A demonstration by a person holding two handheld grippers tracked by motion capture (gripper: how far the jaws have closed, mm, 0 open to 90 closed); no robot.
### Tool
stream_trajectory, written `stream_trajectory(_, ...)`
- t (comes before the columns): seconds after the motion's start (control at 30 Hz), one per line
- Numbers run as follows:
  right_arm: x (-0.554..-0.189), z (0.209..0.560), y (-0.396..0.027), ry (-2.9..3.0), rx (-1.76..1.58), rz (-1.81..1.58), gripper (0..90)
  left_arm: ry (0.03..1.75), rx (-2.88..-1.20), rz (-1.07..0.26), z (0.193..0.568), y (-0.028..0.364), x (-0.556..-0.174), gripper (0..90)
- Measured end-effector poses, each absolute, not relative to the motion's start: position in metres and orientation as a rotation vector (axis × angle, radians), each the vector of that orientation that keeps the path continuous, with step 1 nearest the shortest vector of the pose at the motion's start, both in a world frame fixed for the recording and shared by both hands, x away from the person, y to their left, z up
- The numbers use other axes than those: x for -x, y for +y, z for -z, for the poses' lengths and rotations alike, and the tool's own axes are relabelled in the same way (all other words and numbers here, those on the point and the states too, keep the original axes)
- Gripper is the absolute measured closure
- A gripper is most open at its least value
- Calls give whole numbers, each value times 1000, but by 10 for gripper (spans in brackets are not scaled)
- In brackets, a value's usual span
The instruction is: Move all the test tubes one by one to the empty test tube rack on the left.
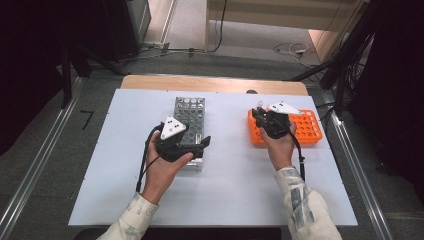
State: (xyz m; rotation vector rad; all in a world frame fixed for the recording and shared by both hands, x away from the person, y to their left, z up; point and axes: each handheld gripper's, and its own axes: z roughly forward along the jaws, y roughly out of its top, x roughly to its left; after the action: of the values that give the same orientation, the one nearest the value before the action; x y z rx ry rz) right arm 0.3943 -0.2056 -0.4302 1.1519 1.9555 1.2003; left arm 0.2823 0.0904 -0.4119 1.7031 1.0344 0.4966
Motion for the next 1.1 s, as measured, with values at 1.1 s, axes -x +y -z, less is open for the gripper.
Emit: stream_trajectory(1.1,-323,432,-163,2237,-908,-1297,731,943,-1732,-468,403,47,-285,267)
